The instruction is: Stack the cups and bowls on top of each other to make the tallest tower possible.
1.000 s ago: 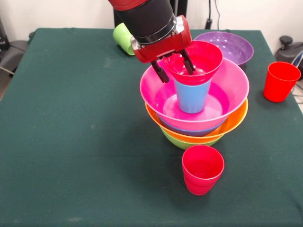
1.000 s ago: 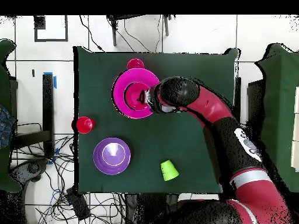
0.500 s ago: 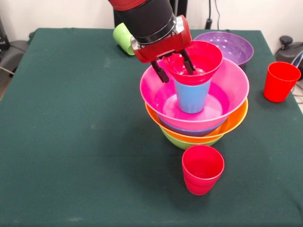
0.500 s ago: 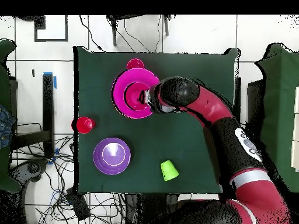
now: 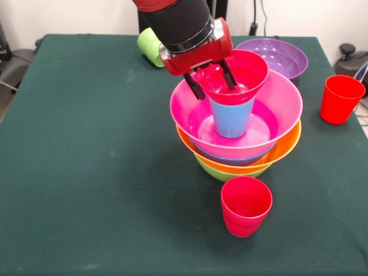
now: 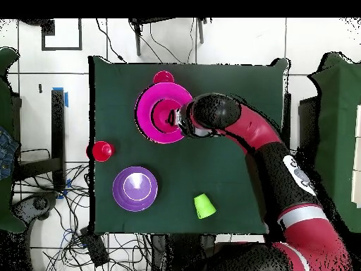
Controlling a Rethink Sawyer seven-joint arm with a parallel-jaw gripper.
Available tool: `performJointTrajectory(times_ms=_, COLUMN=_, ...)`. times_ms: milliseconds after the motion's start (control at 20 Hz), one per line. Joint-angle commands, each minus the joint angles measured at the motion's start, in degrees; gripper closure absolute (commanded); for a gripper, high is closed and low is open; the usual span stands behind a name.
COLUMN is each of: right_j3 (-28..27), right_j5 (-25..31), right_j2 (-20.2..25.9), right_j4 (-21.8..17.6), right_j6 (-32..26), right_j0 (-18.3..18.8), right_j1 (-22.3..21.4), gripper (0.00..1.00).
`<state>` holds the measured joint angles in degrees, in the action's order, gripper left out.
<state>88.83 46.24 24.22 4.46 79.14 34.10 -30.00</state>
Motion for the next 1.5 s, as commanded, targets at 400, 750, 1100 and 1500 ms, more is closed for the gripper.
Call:
performJointTrajectory(times_ms=400, right_j3=9.48, right_j5=-1.33, right_j2=0.52, right_j4=-1.39, right_j6=3.52, right_j0=3.07, right_j1=-2.56, gripper=0.0)
performJointTrajectory(times_ms=750, right_j3=10.85, right_j5=-1.11, right_j2=1.29, right_j4=-1.34, right_j6=3.14, right_j0=3.67, right_j1=-4.02, gripper=0.0)
performJointTrajectory(times_ms=1100, right_j3=9.61, right_j5=-0.79, right_j2=1.07, right_j4=-1.32, right_j6=3.66, right_j0=3.08, right_j1=-3.41, gripper=0.0)
performJointTrajectory(times_ms=1500, right_j3=10.07, right_j5=-1.45, right_j2=1.74, right_j4=-1.62, right_j6=2.62, right_j0=3.38, right_j1=-3.66, gripper=0.0)
